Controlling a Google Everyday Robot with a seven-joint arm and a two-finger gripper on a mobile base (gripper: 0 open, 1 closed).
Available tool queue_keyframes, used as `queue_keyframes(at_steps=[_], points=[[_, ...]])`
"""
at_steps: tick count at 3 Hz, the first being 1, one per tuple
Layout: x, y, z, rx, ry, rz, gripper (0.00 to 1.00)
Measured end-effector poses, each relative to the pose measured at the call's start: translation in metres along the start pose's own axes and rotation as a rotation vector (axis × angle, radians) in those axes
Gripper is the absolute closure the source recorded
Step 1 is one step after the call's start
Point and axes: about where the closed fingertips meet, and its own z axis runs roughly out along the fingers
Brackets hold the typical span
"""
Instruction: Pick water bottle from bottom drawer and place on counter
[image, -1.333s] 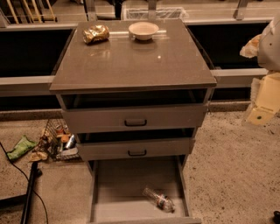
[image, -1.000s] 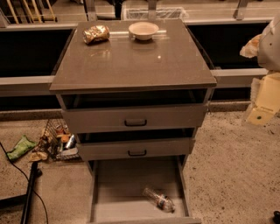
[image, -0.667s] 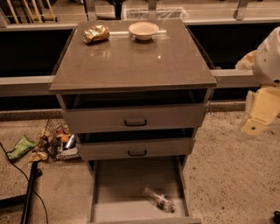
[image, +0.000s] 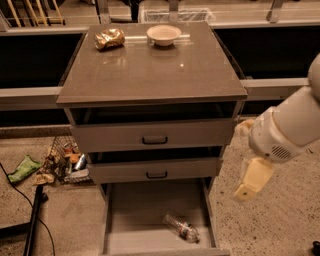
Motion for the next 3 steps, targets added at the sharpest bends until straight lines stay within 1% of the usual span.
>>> queue_keyframes(at_steps=[1, 2, 3], points=[[0.003, 0.014, 0.070, -0.007, -0.088, 0.042, 0.00], [0.003, 0.014, 0.070, -0.008, -0.088, 0.041, 0.00], [0.006, 0.013, 0.086, -0.026, -0.114, 0.058, 0.00]])
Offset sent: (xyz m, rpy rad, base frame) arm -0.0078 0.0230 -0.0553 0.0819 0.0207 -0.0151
